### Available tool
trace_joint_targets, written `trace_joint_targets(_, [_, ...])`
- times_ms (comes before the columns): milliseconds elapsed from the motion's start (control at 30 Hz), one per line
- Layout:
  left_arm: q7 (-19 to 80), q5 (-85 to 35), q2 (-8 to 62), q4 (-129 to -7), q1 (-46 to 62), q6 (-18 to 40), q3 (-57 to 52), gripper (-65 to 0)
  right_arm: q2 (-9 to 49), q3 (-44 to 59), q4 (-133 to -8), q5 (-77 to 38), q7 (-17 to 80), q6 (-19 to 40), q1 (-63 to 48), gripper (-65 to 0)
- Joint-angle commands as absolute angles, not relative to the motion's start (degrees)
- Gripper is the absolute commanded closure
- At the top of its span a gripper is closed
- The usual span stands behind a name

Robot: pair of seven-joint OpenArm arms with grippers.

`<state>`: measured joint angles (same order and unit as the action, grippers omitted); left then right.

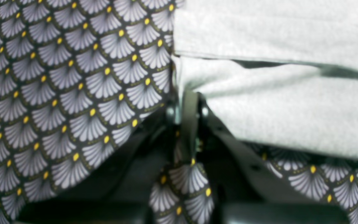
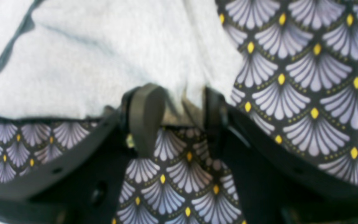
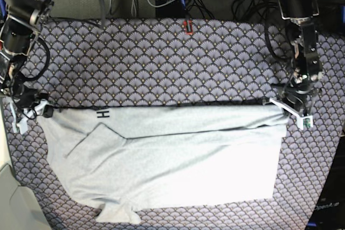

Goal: Fold the T-shirt properly
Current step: 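Pull the folded edge toward the collar side and smooth it flat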

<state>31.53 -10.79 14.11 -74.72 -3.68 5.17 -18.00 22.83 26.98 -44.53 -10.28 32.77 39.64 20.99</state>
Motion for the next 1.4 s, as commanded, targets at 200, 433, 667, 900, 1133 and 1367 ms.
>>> trace_joint_targets(200, [30.3,-10.9,14.8,-76.0,-4.4,4.8,-18.2,-0.4,23.7,26.9,-43.7,-9.5,31.0,40.0,21.5,-7.0])
trace_joint_targets(433, [30.3,-11.0,15.0,-76.4,-3.3,5.0,-18.2,-0.4,25.0,27.1,-44.8,-9.5,31.2,40.0,19.6,0.0])
trace_joint_targets(667, [35.1,-11.0,15.1,-80.7,-2.6,5.1,-18.3,-0.4,24.0,27.4,-59.1,-9.7,36.3,40.0,11.9,0.0])
trace_joint_targets(900, [40.7,-10.7,15.1,-89.0,1.0,5.1,-19.3,-0.4,21.4,28.6,-72.7,-9.7,40.5,40.0,2.7,0.0])
trace_joint_targets(1133, [43.8,-11.0,15.0,-91.5,5.5,5.2,-25.5,-0.4,18.8,30.2,-81.6,-9.7,40.7,40.0,-6.6,0.0])
trace_joint_targets(1367, [43.9,-11.0,15.1,-91.5,9.4,5.2,-26.5,-0.4,18.2,30.2,-84.6,-9.7,40.5,40.0,-12.1,0.0])
